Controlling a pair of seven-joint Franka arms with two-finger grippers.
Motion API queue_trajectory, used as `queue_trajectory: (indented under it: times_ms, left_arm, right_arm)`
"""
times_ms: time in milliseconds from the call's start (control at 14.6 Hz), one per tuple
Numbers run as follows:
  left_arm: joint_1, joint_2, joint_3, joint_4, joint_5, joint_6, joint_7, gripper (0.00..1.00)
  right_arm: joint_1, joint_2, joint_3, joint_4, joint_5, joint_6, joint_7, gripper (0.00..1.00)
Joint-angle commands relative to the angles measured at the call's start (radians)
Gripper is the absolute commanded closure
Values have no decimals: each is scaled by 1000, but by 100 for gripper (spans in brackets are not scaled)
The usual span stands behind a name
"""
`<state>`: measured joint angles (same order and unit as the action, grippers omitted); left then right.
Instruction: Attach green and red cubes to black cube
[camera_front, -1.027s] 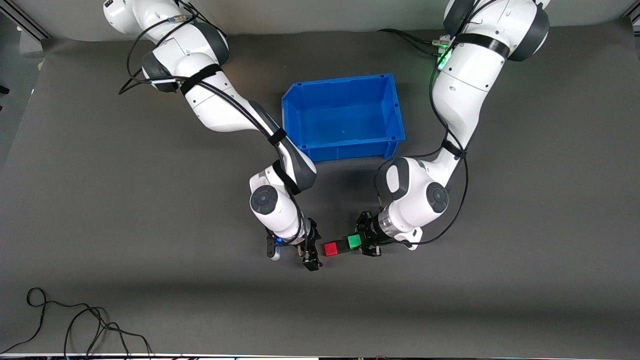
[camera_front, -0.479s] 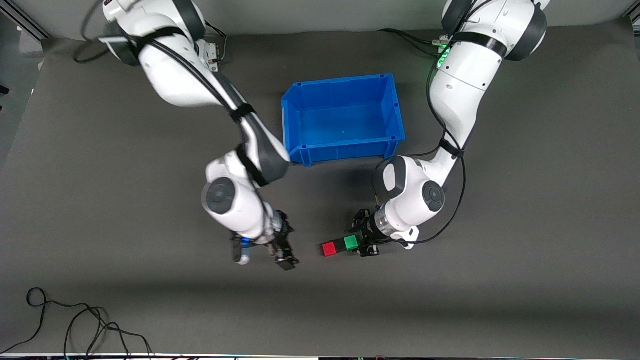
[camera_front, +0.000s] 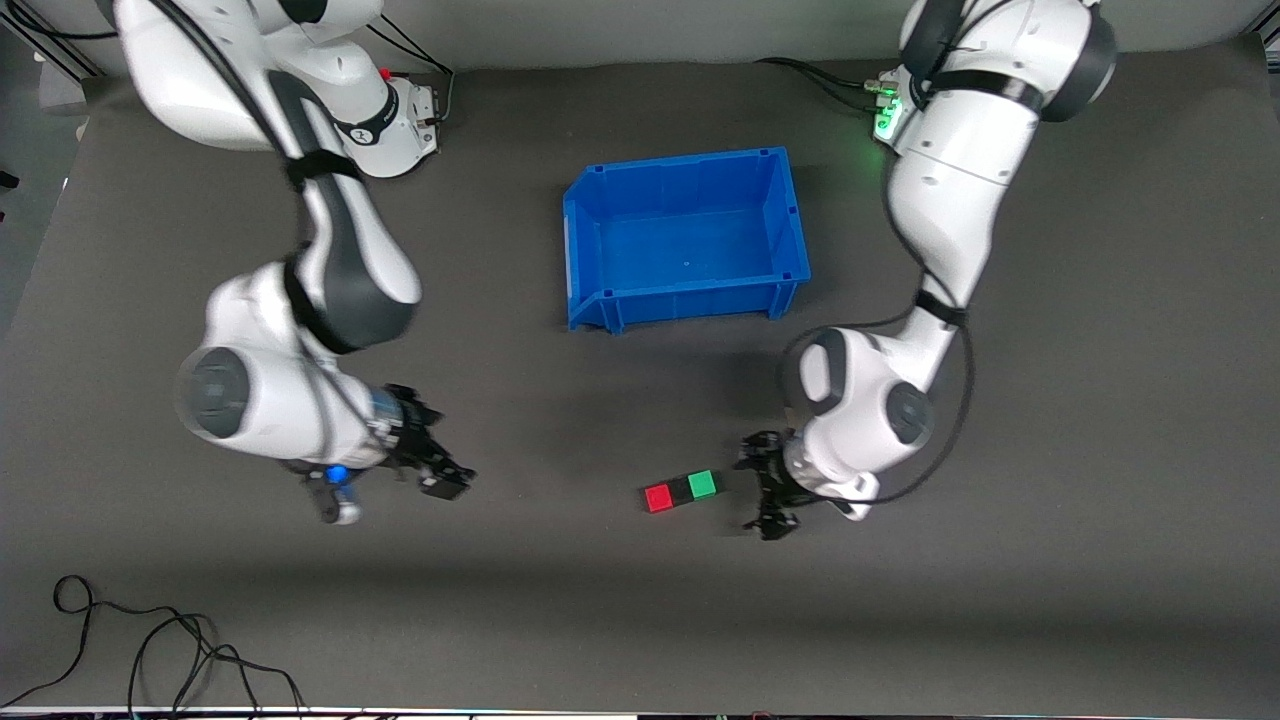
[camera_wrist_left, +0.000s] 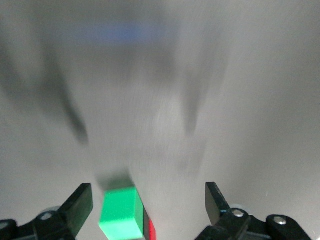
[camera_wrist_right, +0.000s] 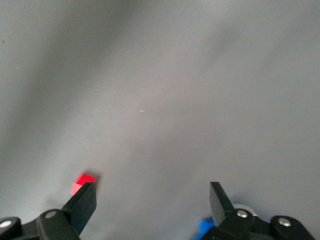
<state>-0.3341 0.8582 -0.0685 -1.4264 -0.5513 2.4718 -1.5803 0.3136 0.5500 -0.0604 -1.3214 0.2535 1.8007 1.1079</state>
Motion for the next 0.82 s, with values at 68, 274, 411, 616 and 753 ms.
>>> queue_trajectory:
  times_ms: [68,274,411,616,753]
  left_arm:
    - [148,-126,15,-38,33,-334,279,0]
    - [222,-234,67,-62,184,-595,513,0]
    - [277,-289,67,-62,302,-706,623,0]
    - [334,-369,67,-62,336,-812,784,0]
    - [365,-425,67,-59,356,-881,906,0]
  right_arm:
    - [-28,-151,-22,-83,-16,-147,-202,0]
    - [-28,-280,-90,-188,-22,-156,-391,0]
    - [-31,-366,-101,-228,-118,-156,-492,0]
    - [-34,-429,-96,-229,-287,-161,-656,0]
    - [-47,-488,-98,-236,-292,-159,-722,0]
